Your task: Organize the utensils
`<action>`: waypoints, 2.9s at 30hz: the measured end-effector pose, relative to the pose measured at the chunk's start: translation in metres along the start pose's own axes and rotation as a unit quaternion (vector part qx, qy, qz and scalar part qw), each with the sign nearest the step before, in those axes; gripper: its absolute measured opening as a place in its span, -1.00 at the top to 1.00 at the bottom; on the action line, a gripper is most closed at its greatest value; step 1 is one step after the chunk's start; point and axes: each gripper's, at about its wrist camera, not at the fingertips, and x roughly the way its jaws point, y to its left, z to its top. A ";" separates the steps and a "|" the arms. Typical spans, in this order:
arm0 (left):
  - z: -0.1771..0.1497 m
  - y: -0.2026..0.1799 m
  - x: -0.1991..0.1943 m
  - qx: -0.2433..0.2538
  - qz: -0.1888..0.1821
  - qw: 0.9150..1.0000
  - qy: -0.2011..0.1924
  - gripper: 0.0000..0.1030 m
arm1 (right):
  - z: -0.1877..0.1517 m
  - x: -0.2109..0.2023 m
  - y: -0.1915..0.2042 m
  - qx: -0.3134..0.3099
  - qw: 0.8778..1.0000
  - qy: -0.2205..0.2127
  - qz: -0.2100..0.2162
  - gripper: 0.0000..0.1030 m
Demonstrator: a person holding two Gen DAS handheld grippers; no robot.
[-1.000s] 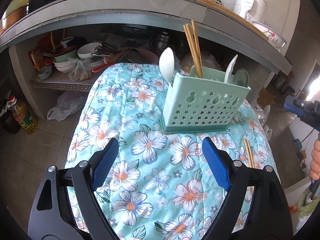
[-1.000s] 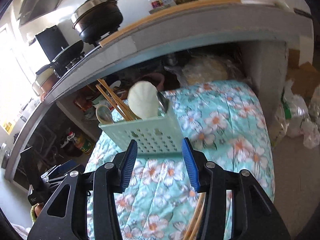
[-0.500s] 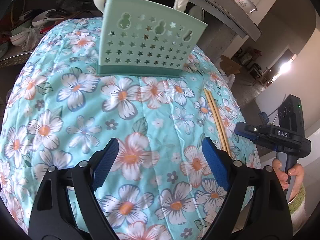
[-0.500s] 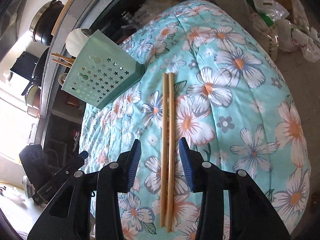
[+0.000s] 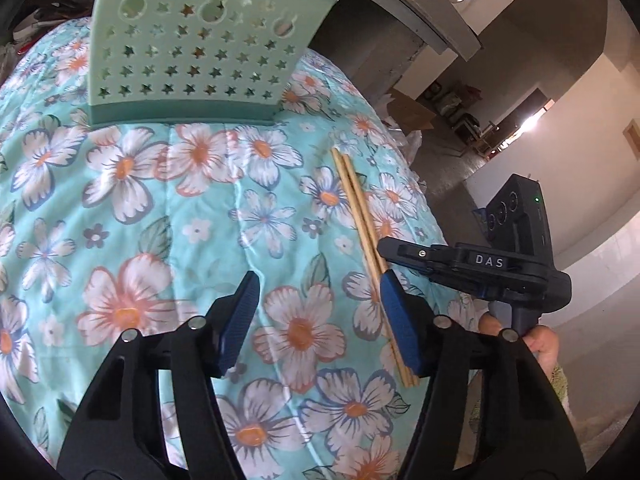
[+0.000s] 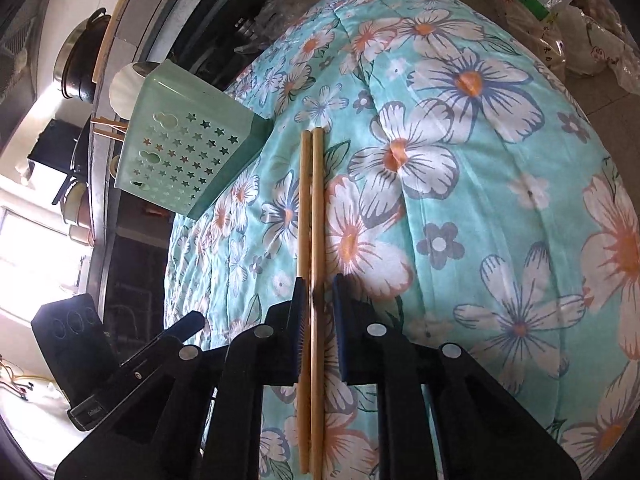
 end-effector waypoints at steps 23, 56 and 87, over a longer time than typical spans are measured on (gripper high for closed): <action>0.001 -0.008 0.099 -0.088 -0.106 0.984 0.109 0.63 | 0.005 0.008 -0.025 0.040 0.997 0.020 0.067 0.82; -0.062 0.115 -0.078 -0.208 0.019 0.974 -0.085 0.88 | -0.039 0.086 0.108 -0.107 0.989 0.097 0.001 0.87; -0.047 0.099 -0.070 -0.029 0.206 0.978 -0.023 -0.84 | -0.064 0.086 0.133 -0.248 0.956 0.032 -0.155 -0.88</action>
